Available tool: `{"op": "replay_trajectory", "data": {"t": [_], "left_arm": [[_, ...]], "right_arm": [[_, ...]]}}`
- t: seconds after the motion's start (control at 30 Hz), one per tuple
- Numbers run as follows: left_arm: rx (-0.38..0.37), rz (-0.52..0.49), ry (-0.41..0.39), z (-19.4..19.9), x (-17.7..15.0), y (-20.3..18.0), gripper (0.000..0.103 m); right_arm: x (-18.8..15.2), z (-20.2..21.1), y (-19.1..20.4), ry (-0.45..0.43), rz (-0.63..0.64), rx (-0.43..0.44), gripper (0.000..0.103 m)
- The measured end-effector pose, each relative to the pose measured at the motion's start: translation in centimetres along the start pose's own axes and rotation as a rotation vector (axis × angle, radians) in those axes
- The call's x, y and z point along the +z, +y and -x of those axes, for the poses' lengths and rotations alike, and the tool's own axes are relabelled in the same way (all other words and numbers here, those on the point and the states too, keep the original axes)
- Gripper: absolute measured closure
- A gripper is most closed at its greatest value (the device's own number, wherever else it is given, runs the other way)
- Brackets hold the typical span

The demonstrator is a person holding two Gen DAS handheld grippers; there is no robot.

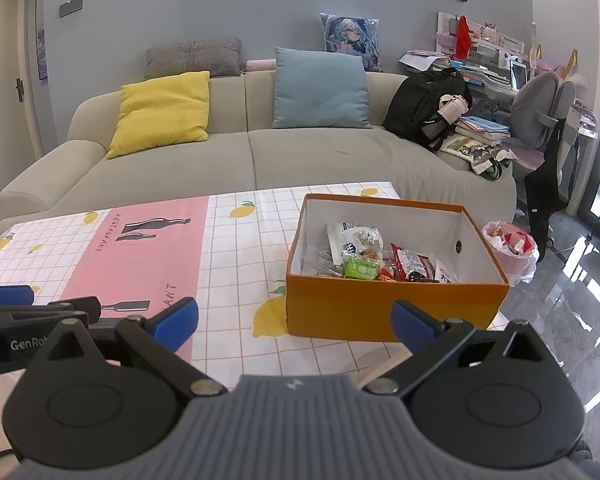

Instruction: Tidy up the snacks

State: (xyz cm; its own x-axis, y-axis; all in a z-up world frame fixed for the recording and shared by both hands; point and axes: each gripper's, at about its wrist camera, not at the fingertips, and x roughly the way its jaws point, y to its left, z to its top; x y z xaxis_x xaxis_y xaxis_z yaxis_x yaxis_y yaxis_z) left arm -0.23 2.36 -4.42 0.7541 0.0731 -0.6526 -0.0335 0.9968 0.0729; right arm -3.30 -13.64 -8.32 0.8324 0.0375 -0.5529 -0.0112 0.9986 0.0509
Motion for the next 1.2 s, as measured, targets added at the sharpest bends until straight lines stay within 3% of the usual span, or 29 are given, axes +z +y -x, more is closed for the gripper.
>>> {"op": "replay_trajectory", "data": {"t": [1.2], "left_arm": [[0.000, -0.015, -0.031, 0.97, 0.03, -0.05, 0.018]], "right_arm": [[0.05, 0.27, 0.23, -0.002, 0.028, 0.015, 0.003]]}}
